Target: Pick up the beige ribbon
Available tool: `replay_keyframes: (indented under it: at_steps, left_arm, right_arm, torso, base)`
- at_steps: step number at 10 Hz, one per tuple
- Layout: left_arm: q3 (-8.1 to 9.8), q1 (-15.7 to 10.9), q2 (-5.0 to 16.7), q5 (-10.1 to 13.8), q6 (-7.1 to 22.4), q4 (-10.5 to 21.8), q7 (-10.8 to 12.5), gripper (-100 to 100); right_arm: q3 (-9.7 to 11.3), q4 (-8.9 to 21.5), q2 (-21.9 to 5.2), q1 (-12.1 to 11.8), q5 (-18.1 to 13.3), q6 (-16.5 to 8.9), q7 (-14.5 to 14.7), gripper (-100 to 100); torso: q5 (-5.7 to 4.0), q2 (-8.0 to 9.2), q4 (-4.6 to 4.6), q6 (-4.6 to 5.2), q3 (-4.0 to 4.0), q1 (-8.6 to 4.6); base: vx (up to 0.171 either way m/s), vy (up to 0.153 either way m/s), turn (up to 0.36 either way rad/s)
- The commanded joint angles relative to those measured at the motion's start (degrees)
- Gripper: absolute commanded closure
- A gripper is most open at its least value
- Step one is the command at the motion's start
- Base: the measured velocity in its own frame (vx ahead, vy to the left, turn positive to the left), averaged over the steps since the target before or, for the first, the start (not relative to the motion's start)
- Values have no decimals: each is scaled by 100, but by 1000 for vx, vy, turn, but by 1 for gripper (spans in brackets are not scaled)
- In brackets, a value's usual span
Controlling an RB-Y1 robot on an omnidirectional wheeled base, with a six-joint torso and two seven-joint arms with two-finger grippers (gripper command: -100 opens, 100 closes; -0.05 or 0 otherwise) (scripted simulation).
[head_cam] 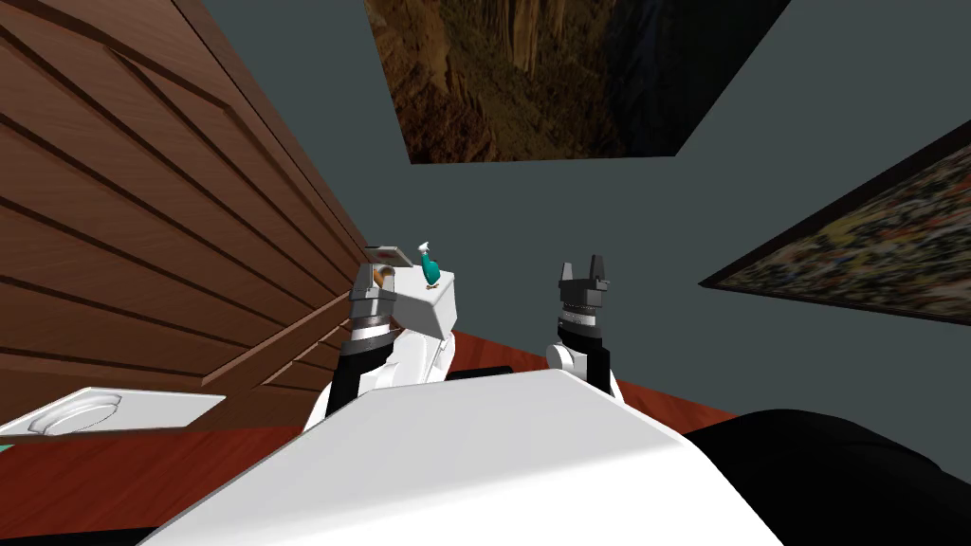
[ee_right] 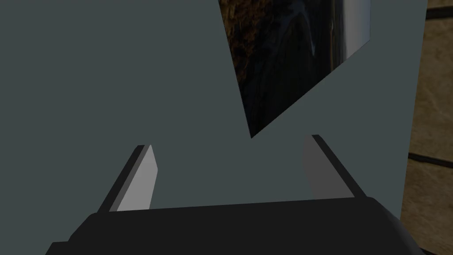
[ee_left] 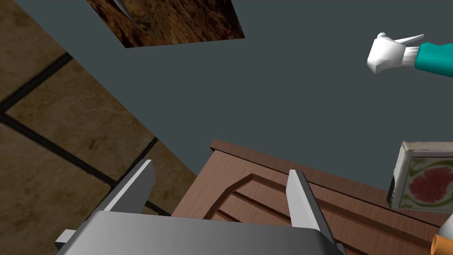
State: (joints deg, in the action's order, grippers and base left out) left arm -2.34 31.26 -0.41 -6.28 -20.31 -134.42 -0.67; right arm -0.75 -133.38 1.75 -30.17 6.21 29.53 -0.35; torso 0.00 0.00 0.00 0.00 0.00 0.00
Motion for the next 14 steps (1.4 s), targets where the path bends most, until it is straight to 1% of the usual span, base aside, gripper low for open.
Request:
replay_keyframes:
  at_steps: [1,2,4,5,7,8,9,10,11,12,13,14]
  left_arm:
    - [73,-58,185,69,119,12,57,-100]
    - [149,-116,318,138,241,23,116,-100]
    - [370,-283,580,334,561,55,288,-100]
    - [370,-283,580,334,600,55,288,-100]
    - [674,-506,812,590,1016,97,526,-100]
    - [674,-506,812,590,1094,97,526,-100]
    - [852,-633,917,736,1294,123,665,-100]
    - [852,-633,917,736,1383,123,665,-100]
    - [1046,-768,1014,890,1550,153,817,-100]
    - [1046,-768,1014,890,1690,153,817,-100]
    - [1255,-910,1104,1050,1850,186,981,-100]
    - [1255,-910,1104,1050,2022,186,981,-100]
  right_arm:
    - [0,0,0,0,0,0,0,0]
    - [0,0,0,0,0,0,0,0]
    - [0,0,0,0,0,0,0,0]
    - [0,0,0,0,0,0,0,0]
    - [0,0,0,0,0,0,0,0]
    - [1,0,0,0,0,0,0,0]
    - [0,0,0,0,0,0,0,0]
    - [0,0,0,0,0,0,0,0]
    - [0,0,0,0,0,0,0,0]
    - [0,0,0,0,0,0,0,0]
    - [0,0,0,0,0,0,0,0]
    - [0,0,0,0,0,0,0,0]
  torso:
    - [0,0,0,0,0,0]
    - [0,-1,0,1,0,-3]
    - [-2,-4,-1,1,-2,-10]
    - [-3,-4,-1,1,-2,-13]
    - [-2,-3,-1,1,-2,-10]
    - [-3,-5,-1,1,-3,-15]
    - [-3,-5,-1,0,-3,-13]
    - [-3,-4,-1,1,-3,-12]
    - [-2,-4,-1,0,-2,-9]
    - [-3,-6,-1,1,-3,-13]
    - [-3,-5,-1,-1,-3,-11]
    - [-3,-6,-1,1,-3,-12]
  base:
    - [1,-12,-45]
    - [2,-25,-58]
    - [10,-37,-77]
    - [2,-28,-30]
    - [9,-40,-94]
    - [11,-34,-33]
    - [8,-33,-70]
    - [9,-26,-52]
    - [15,-38,-92]
    - [12,-31,-54]
    - [13,-35,-94]
    - [10,-28,-47]
